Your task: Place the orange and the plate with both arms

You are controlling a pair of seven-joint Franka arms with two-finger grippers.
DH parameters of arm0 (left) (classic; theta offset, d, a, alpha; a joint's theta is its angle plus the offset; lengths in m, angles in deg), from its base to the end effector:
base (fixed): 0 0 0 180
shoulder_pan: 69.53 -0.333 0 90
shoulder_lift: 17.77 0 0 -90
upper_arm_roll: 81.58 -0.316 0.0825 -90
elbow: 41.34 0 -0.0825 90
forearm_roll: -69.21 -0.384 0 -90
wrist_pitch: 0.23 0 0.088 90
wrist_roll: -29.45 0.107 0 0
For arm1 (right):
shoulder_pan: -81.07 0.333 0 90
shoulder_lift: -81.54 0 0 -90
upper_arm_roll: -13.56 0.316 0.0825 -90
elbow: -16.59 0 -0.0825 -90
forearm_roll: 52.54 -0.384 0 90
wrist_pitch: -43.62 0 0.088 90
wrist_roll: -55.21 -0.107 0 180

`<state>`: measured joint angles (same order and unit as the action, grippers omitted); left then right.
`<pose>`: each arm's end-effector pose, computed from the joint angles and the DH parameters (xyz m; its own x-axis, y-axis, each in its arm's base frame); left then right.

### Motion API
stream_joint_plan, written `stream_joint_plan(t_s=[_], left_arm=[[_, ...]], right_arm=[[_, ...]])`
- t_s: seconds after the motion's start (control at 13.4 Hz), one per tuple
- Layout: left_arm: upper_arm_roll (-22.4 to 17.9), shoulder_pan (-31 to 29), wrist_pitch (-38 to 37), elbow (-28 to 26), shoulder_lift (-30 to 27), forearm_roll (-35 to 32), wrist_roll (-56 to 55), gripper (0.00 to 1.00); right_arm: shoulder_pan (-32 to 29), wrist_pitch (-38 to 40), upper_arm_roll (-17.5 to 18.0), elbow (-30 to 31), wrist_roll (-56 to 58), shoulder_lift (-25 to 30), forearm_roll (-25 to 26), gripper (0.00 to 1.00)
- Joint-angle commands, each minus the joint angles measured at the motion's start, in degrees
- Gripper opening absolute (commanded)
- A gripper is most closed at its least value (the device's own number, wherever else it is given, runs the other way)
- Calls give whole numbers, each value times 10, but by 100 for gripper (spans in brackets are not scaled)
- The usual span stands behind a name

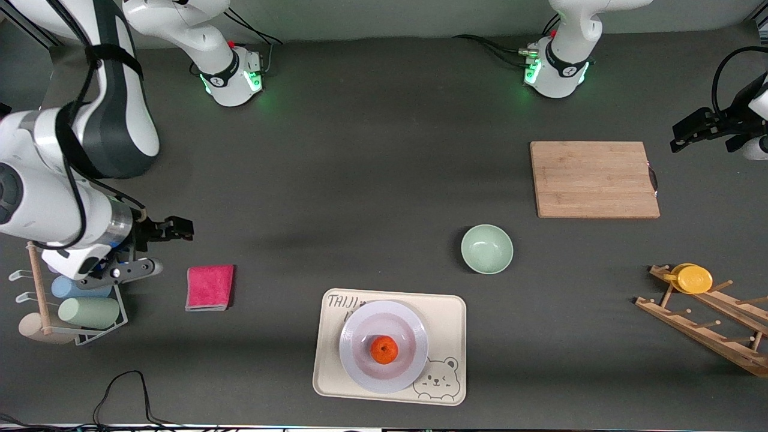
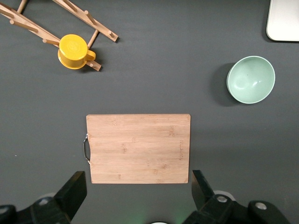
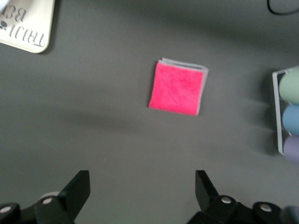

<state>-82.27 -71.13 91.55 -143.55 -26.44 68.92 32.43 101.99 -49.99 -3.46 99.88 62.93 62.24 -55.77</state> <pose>0.5065 0.0212 0.6068 0.9994 -0.0124 -0.0309 -0.0125 -0.9999 -0.0016 0.6392 0.0747 0.4891 0.9691 0.1989 -0.1459 0.2042 -0.9787 0.0223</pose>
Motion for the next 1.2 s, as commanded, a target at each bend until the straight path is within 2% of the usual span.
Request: stream_joint_plan(t_s=[0.0,0.37,0.6,0.67,0.82,0.9,1.12], left_arm=[[1,-3,-1,10,7,6,5,100],[0,-3,-1,11,6,6,6,100],[0,-3,-1,11,4,6,8,100],[0,-2,-1,10,5,6,9,100],[1,-2,-1,9,7,6,10,100],[1,-2,-1,8,7,6,10,100],[2,2,2,10,14,7,6,100]], right_arm=[[3,39,-20,12,-11,40,12,100],[6,46,-21,20,-42,72,13,100],[-21,18,-15,94,-39,145,14,100],[-58,6,9,127,-38,175,13,100],[-181,-15,141,177,-36,227,11,100],[-198,-22,165,193,-36,244,10,100],[-189,-25,161,201,-40,257,8,100]])
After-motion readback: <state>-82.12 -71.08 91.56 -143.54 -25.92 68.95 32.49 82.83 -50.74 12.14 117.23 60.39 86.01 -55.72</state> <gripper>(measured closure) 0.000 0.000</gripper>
